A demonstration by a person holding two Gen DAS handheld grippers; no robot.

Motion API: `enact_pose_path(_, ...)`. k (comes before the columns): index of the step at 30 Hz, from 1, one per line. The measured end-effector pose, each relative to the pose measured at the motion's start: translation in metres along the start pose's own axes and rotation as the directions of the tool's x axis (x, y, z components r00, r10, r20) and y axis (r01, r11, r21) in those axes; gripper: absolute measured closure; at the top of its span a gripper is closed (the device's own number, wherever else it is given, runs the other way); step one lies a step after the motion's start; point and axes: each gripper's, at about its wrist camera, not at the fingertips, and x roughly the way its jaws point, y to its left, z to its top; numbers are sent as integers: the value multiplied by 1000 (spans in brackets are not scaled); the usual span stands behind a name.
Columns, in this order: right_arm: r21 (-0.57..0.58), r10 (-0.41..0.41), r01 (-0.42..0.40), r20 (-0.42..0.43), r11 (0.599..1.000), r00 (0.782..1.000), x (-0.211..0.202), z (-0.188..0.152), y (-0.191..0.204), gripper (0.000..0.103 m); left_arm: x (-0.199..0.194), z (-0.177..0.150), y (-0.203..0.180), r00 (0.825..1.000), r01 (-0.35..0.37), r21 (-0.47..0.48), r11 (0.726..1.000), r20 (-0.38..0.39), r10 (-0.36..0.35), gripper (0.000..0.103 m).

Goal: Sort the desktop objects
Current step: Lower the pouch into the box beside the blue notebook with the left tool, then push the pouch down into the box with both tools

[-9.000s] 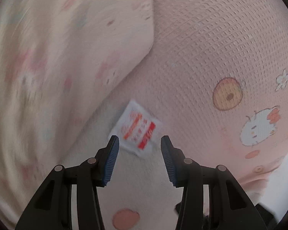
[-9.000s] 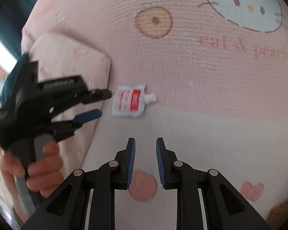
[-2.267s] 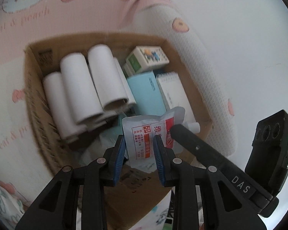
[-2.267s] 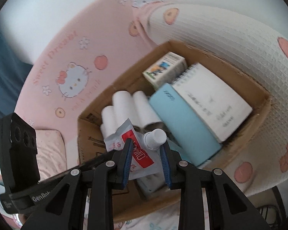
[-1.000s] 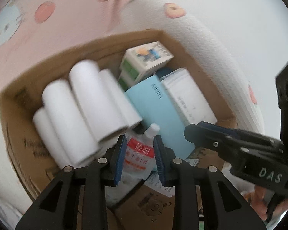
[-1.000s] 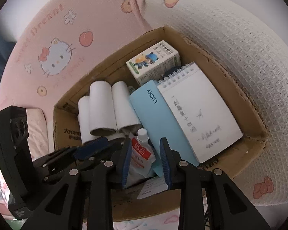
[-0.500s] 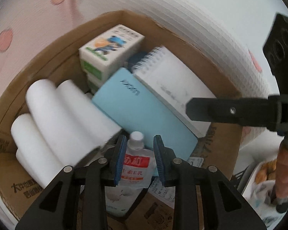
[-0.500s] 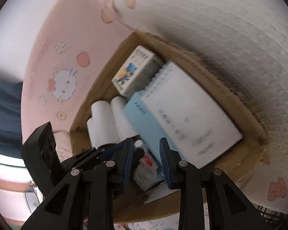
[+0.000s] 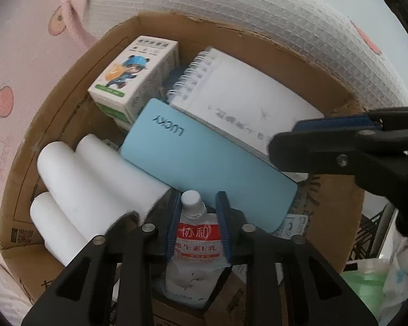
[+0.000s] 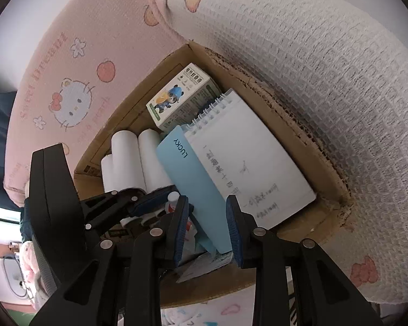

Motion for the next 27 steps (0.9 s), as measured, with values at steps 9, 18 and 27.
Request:
enact_pose_path(9, -137, -61, 52, -63, 989, 996, 12, -11, 5, 77, -13, -5, 11, 999, 51, -67, 996, 12, -50, 85)
enact_pose_path(18, -361, 51, -101, -145, 927, 988, 24, -34, 35, 77, -52, -29, 20, 995, 92, -107, 990, 43, -88, 87)
enact_pose_path(27, -443, 124, -210, -216, 872, 969, 41, -46, 56, 77, -69, -47, 40, 993, 120, -160, 980, 37, -116, 87)
